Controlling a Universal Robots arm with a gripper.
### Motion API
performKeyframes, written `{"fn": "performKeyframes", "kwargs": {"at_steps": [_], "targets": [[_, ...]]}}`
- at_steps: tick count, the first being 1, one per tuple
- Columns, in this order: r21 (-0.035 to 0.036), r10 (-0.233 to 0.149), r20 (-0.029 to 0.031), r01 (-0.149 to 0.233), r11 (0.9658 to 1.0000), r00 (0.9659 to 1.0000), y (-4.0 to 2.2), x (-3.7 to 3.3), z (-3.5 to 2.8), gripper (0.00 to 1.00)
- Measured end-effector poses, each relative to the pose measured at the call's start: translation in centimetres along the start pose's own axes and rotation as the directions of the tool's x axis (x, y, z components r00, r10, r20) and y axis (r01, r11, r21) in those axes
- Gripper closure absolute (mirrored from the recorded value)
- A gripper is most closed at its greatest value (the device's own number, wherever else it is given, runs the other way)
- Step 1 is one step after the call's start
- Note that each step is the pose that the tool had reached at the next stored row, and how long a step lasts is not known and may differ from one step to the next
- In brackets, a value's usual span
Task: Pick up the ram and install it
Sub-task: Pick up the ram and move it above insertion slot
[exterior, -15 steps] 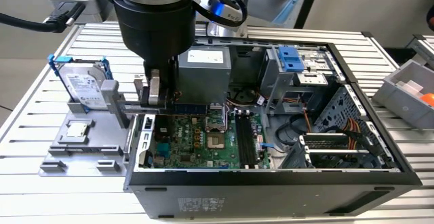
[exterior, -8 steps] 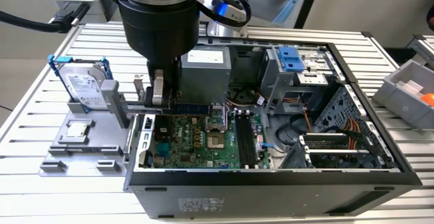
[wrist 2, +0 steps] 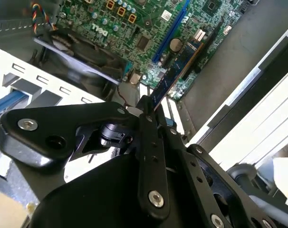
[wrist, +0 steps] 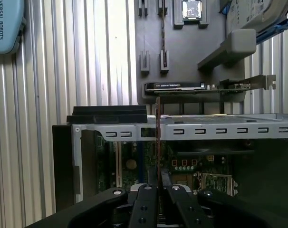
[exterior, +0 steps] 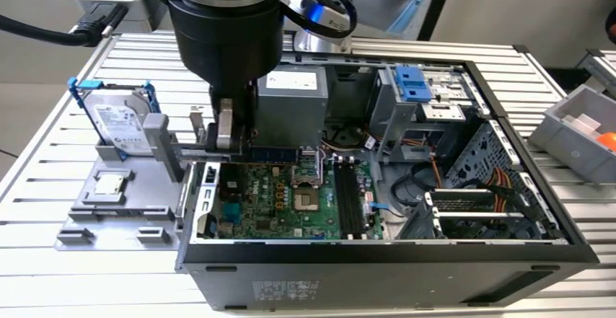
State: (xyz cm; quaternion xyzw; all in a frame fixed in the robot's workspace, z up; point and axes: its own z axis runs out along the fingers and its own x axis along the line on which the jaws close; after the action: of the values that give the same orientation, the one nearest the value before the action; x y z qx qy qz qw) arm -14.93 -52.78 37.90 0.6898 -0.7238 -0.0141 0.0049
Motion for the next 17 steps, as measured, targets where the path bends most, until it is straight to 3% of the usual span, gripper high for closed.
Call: {"fn": "performKeyframes", "kwargs": {"at_steps": [17], "targets": [[0.0001, 0.000, 0.0000, 0.000, 1.0000, 1.0000, -0.04, 0.00, 0.00, 1.00]]}}
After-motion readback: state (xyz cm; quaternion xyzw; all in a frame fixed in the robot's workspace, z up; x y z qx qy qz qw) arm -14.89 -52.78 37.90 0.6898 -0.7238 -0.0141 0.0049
